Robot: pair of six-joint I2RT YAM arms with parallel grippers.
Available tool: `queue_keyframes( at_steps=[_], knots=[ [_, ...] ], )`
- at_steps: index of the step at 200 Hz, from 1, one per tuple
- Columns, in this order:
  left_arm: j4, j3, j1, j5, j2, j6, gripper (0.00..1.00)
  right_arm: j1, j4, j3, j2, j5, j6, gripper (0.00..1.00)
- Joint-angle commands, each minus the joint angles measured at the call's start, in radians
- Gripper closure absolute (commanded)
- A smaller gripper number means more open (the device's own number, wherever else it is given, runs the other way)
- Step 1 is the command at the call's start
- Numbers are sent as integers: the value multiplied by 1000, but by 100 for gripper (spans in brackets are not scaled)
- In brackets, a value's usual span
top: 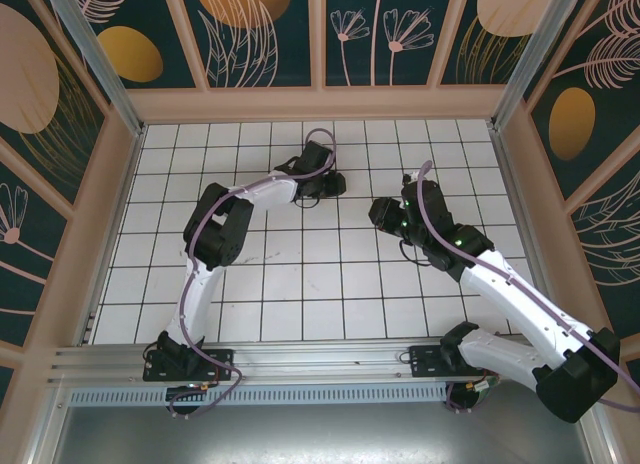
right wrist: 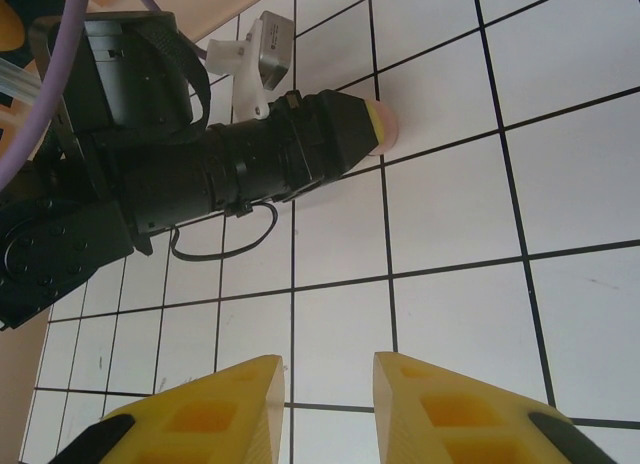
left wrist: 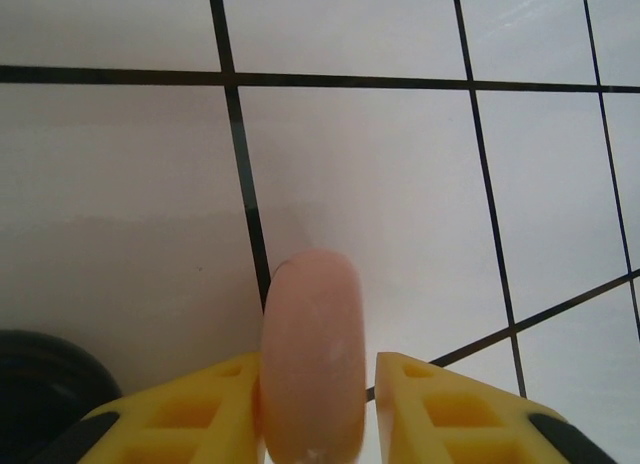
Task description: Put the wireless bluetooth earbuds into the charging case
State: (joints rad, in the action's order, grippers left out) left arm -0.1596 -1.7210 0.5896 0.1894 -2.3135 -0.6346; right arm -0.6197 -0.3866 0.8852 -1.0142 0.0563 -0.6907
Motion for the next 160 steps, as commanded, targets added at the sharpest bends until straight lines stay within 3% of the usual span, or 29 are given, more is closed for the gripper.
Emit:
queue_keyframes(
  at_steps=[1, 64, 160],
  knots=[
    [-53, -37, 8, -29, -18, 32, 62, 2, 22, 10, 25, 14, -8, 70],
    [-88, -67, 18, -52, 3, 56, 51, 2, 20, 17, 25, 16, -7, 70],
    [-105, -60, 19, -99, 123, 83, 46, 2, 25, 22, 23, 17, -3, 70]
  ],
)
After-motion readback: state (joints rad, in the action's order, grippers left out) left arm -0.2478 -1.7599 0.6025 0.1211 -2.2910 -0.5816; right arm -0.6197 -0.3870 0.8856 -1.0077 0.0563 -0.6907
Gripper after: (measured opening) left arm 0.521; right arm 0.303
